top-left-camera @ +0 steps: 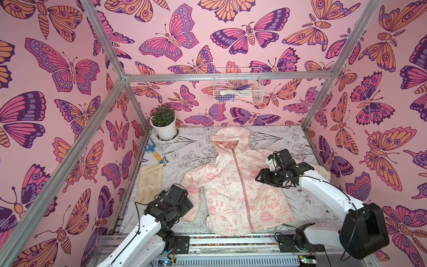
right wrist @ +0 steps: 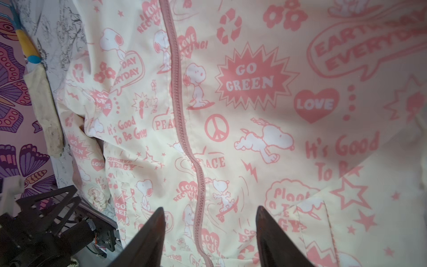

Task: Unzip the jacket
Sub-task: Flatten out the jacket at the center of the board.

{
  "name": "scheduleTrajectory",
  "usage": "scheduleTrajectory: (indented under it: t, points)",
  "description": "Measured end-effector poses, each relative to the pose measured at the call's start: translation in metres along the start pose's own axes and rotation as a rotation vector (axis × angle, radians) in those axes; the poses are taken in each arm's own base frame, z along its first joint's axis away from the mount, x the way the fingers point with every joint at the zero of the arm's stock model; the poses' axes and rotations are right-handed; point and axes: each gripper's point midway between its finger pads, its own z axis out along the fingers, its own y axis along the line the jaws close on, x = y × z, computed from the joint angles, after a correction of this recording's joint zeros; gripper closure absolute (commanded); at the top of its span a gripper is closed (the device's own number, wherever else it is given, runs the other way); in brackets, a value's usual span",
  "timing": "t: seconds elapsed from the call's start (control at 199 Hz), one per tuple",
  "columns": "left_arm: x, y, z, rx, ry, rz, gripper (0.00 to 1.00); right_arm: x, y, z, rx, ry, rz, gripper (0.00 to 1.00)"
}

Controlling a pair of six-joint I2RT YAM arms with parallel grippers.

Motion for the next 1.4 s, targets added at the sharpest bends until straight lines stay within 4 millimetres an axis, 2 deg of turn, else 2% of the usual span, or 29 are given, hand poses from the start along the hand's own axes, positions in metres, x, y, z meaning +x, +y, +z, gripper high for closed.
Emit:
scheduleTrajectory:
  t: [0.085,0.166,0.221,0.271,0.326,0.497,0.577,0.632,0.677,0.772,0.833,0.913,0.983,1.018,1.043,1.058,1.103,1.118,1.234,1.314,1.399]
  points:
    - [0.005,0.005,0.007,-0.031,0.014,-0.016,0.09,0.002,0.005,-0.01,-0.006,-0.028,-0.009,0.42]
    - [0.006,0.005,0.014,-0.049,0.012,-0.033,0.23,0.003,0.009,-0.018,-0.015,-0.05,-0.015,0.43]
    - [0.005,0.004,0.02,-0.052,0.008,-0.04,0.24,0.004,0.01,-0.022,-0.014,-0.059,-0.014,0.43]
    - [0.005,0.005,0.025,-0.065,0.004,-0.05,0.3,0.004,0.008,-0.024,-0.007,-0.064,-0.012,0.43]
    - [0.003,0.002,0.028,-0.071,-0.01,-0.063,0.41,0.006,0.005,-0.025,0.01,-0.057,-0.011,0.44]
    - [-0.005,-0.012,0.035,-0.062,-0.064,-0.057,0.86,0.004,0.0,-0.024,0.058,-0.038,-0.026,0.45]
    - [-0.01,-0.016,0.034,-0.069,-0.087,-0.033,0.94,-0.001,-0.001,-0.018,0.076,-0.024,-0.038,0.47]
    - [-0.019,-0.023,0.024,-0.068,-0.124,-0.011,1.0,-0.004,-0.002,-0.011,0.091,-0.002,-0.047,0.47]
    - [-0.03,-0.034,0.011,-0.056,-0.163,0.006,1.0,-0.007,-0.002,-0.005,0.102,0.016,-0.052,0.48]
    - [-0.062,-0.062,-0.029,-0.014,-0.274,0.033,1.0,-0.014,-0.005,0.011,0.126,0.06,-0.064,0.48]
    - [-0.086,-0.072,-0.055,-0.003,-0.348,0.032,1.0,-0.017,-0.007,0.02,0.135,0.08,-0.067,0.48]
    - [-0.115,-0.069,-0.079,-0.022,-0.431,0.023,1.0,-0.02,-0.012,0.029,0.14,0.099,-0.057,0.48]
    - [-0.136,-0.054,-0.091,-0.084,-0.479,0.019,1.0,-0.023,-0.018,0.035,0.143,0.108,-0.041,0.46]
    - [-0.144,-0.045,-0.093,-0.116,-0.491,0.018,0.98,-0.025,-0.02,0.037,0.144,0.11,-0.032,0.45]
    - [-0.148,-0.039,-0.094,-0.139,-0.495,0.016,0.92,-0.026,-0.021,0.039,0.142,0.112,-0.027,0.45]
    - [-0.15,-0.035,-0.095,-0.154,-0.496,0.016,0.83,-0.027,-0.021,0.039,0.141,0.112,-0.024,0.44]
    - [-0.158,-0.023,-0.095,-0.197,-0.494,0.008,0.45,-0.03,-0.021,0.041,0.136,0.11,-0.019,0.42]
    - [-0.16,-0.019,-0.095,-0.21,-0.495,0.004,0.36,-0.03,-0.021,0.041,0.136,0.109,-0.018,0.42]
    - [-0.178,0.011,-0.094,-0.283,-0.47,-0.061,0.02,-0.04,-0.017,0.037,0.126,0.086,-0.022,0.39]
    - [-0.19,0.018,-0.098,-0.3,-0.454,-0.074,0.0,-0.049,-0.014,0.032,0.119,0.06,-0.022,0.38]
    - [-0.204,0.004,-0.108,-0.269,-0.455,-0.028,0.0,-0.057,-0.023,0.027,0.122,0.035,0.006,0.38]
